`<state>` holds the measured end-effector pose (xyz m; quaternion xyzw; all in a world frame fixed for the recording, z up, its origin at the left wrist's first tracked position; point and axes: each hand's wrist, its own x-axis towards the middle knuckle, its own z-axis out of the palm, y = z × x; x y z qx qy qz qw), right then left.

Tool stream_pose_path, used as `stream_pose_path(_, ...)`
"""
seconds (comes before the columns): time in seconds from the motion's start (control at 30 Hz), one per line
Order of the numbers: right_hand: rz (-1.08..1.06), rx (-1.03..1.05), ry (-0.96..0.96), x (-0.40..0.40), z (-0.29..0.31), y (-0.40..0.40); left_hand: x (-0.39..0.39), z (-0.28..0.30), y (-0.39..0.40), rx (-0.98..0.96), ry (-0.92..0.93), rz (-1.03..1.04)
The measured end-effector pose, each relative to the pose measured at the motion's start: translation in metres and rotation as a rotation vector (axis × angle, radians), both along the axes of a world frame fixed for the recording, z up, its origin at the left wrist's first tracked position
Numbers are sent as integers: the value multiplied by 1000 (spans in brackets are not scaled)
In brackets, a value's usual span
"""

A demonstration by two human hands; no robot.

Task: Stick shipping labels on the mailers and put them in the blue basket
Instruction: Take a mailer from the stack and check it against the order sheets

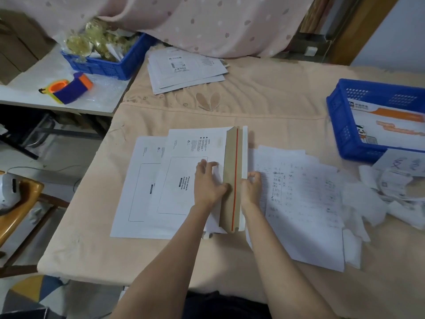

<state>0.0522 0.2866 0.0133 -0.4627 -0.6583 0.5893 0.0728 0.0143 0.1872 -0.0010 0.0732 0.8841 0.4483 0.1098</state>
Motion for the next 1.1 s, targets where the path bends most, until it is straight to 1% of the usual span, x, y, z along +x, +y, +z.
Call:
stream_pose_path(0.13, -26, -5, -18, 2, -3, 7, -2, -2, 7, -88, 33, -69)
stream_pose_path(0.2, -31, -2, -26, 3, -4, 9, -2, 0, 12, -98, 37, -99)
stream_pose_path(0.4, -58, -37, -18, 3, -4, 18, -2, -2, 18, 25, -47, -71)
stream_pose_path(0.53, -69, -62, -29, 4, -9, 18, -3, -4, 19, 49, -108, -106)
stream_pose_path(0.67, -80, -79, -58, 6, -12, 18, -1, -7, 20, 44, -124, -110)
stream_pose_path(0.73, -79, -75, -64, 7, -13, 20, -1, -9, 18, 2, -126, -135)
stream_pose_path(0.8, -77, -66, -68, 8, -14, 21, -1, -7, 18, -88, -103, -199)
stream_pose_path(0.93, -85, -69, -76, 12, -15, 19, 1, 0, 23, -295, 45, -257)
stream_pose_path(1.03, -82, -52, -85, 12, -13, 18, 3, 7, 26, -357, 117, -260)
stream_pose_path(1.1, -68, -26, -82, 11, -13, 19, 4, 11, 29, -396, 205, -264)
